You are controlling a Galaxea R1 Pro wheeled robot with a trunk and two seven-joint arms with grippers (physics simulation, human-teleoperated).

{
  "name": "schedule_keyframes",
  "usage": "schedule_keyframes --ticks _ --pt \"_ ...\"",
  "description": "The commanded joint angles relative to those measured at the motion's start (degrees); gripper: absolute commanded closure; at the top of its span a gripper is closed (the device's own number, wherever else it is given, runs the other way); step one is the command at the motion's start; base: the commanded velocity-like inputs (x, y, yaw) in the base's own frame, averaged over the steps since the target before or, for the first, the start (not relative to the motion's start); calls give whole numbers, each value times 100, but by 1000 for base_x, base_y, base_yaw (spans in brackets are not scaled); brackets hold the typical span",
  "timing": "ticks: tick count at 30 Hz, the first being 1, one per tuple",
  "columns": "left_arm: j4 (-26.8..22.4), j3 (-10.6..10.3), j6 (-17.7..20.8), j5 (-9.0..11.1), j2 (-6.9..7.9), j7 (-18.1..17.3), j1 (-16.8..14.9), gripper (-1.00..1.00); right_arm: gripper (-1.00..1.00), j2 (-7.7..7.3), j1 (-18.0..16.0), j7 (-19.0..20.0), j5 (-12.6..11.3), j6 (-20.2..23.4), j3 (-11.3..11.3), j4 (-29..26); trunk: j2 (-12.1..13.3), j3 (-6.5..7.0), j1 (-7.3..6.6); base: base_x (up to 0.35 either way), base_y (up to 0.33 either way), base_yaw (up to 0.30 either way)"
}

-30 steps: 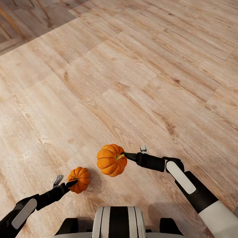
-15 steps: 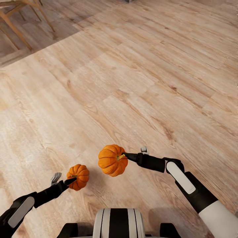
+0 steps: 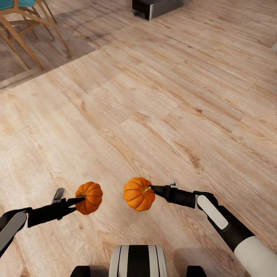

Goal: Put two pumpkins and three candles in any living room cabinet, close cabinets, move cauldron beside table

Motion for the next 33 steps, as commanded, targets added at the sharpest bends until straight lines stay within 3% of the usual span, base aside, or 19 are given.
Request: schedule_keyframes --ticks 1,5,12,27,33 --pt "-75 80 153 10 15 -13 -1 100 100 -7 6 3 -23 17 10 33 0 20 -3 0 0 0" --pt "-148 212 344 39 40 -15 5 100 100 -4 18 -3 -20 -14 10 77 6 108 -13 0 0 0" --pt "-137 227 396 60 183 -24 7 100 100 -2 23 0 -18 -53 18 115 15 263 -31 0 0 0" --pt "-129 254 406 90 213 -25 7 100 100 -3 23 32 -26 -57 12 181 35 596 -70 0 0 0" --pt "-161 280 416 93 436 -25 7 100 100 -10 23 51 -65 -33 2 207 43 729 -86 0 0 0"
